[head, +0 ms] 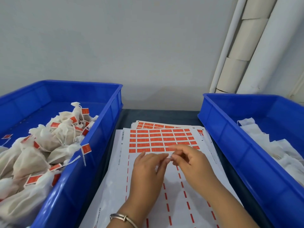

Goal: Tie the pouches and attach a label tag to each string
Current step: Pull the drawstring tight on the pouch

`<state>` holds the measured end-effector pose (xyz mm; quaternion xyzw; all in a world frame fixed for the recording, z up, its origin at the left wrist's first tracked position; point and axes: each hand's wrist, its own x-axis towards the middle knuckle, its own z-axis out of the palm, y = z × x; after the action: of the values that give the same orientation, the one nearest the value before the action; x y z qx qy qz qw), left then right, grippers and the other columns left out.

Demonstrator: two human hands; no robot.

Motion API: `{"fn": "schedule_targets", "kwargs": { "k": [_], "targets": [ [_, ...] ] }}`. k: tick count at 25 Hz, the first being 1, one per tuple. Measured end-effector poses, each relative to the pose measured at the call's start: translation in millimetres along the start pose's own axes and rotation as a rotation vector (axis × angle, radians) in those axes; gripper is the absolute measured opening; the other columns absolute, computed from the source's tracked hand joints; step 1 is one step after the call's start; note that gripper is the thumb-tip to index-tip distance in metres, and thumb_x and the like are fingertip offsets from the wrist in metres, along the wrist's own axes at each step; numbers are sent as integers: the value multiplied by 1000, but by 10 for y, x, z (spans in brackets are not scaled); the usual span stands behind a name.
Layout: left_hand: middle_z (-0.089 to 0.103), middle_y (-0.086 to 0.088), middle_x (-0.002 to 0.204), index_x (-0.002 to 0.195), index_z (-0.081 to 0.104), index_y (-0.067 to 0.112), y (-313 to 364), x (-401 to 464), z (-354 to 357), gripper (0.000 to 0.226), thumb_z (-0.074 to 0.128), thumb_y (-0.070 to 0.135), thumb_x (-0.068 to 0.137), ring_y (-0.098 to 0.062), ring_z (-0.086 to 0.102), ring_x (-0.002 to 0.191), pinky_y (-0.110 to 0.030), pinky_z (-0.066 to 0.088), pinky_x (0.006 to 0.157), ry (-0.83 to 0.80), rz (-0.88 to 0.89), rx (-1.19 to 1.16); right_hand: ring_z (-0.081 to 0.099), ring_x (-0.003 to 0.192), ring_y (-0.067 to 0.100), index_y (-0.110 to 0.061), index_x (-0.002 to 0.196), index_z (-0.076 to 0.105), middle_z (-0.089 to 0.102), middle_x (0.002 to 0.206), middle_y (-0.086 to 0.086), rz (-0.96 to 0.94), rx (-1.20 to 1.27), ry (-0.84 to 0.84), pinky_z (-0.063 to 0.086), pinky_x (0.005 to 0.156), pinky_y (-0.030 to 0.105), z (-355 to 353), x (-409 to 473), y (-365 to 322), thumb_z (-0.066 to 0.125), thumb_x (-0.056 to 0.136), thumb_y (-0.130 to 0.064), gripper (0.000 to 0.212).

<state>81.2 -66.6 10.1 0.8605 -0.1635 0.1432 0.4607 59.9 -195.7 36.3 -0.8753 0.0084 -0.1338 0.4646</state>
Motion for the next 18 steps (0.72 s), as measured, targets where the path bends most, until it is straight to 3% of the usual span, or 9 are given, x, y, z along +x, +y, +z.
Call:
{"fn": "schedule_targets", "kwargs": {
  "k": [4, 8, 11, 14, 18],
  "targets": [
    [68, 16, 95, 102, 71, 28, -35, 1, 22, 19, 60, 34, 88, 1, 51, 82, -16, 40, 88, -41, 47, 72, 61, 75, -2, -34, 98, 52, 64, 70, -11, 120, 151, -33, 46, 64, 5, 66, -44, 181, 57, 92, -19, 17],
    [53, 27, 86, 100, 66, 30, -44, 14, 56, 13, 58, 32, 90, 6, 50, 79, -1, 33, 71, -98, -14, 59, 57, 58, 12, -24, 98, 59, 64, 69, 1, 300, 648, 33, 52, 64, 20, 2, 1, 254, 55, 93, -11, 14],
    [46, 33, 83, 92, 56, 38, -40, 37, 39, 5, 56, 34, 91, 8, 50, 83, -2, 35, 68, -150, -56, 44, 46, 47, 11, -16, 93, 63, 57, 64, 7, 384, 1047, 64, 47, 50, 21, -98, 18, 263, 54, 91, -5, 14],
    [50, 32, 86, 79, 52, 43, -20, 66, -10, 15, 58, 34, 89, 9, 51, 88, -3, 38, 67, -185, -72, -1, 42, 44, 10, -13, 91, 63, 51, 59, 7, 428, 1364, 58, 42, 45, 19, -141, 27, 270, 60, 77, -9, 15],
    [61, 24, 81, 68, 61, 40, 22, 39, -67, 23, 64, 26, 86, 10, 53, 84, -2, 42, 66, -273, -111, -199, 44, 43, 9, -13, 99, 62, 53, 57, 3, 462, 1574, 10, 44, 45, 19, -93, 28, 282, 61, 76, -16, 23]
  ]
}}
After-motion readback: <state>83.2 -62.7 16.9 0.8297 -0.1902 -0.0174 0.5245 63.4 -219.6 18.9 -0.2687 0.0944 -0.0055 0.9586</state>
